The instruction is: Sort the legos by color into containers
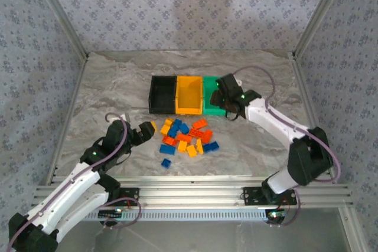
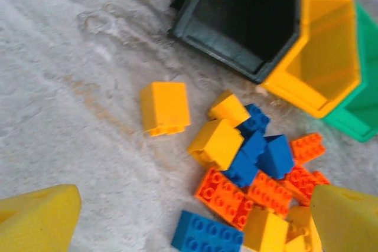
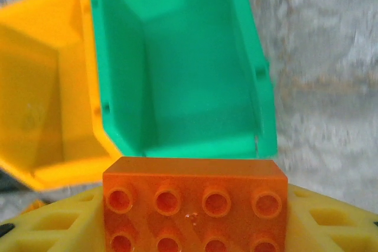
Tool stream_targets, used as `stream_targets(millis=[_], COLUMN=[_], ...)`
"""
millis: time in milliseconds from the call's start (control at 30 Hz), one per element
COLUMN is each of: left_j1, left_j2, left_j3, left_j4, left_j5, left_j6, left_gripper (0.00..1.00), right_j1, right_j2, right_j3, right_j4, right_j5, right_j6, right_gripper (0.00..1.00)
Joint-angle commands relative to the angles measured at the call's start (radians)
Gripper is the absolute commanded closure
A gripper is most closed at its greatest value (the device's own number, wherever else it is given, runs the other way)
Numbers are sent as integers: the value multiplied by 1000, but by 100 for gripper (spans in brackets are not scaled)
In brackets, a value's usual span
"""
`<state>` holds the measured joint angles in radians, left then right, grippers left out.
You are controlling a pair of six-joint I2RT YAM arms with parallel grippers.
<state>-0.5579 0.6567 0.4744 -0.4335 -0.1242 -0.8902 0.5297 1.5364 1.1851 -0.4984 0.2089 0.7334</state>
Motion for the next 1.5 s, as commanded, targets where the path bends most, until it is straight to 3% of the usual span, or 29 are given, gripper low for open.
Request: stream_targets(millis=[0,200,300,433,633,867,1033,1300,1467], left_j1=[-4,-4,-4,-3,-2,28,72,80,77], left_j2=[12,21,42,78,202,492,672,778,752], left_j3=[50,39,39,42,64,120,176,167,142], left_j4=[-98,-109,-113,-98,13,253,313,363,356], left_j5=[-35,-29,-30,-23,16,13,5,9,16], left_j6=[24,47,56,71,114,168,197,197,191], left_gripper=[0,2,2,2,11,18,27,40,58], right_j1=[-50,-74,-81,-84,-73,-32,-23,-27,-33], right_j2=[132,319,348,329,207,25,-75,-194,-219], right_j3=[112,302,336,346,239,52,-40,-139,-173], right_j4=[-25,-70,-74,-62,18,98,93,99,103], right_j5=[-19,-27,-36,-43,-42,-47,-53,-34,-30], right_j6=[-79,-96,-96,-96,-87,-75,-69,-53,-44], right_gripper=[45,36,25,17,16,16,16,16,16])
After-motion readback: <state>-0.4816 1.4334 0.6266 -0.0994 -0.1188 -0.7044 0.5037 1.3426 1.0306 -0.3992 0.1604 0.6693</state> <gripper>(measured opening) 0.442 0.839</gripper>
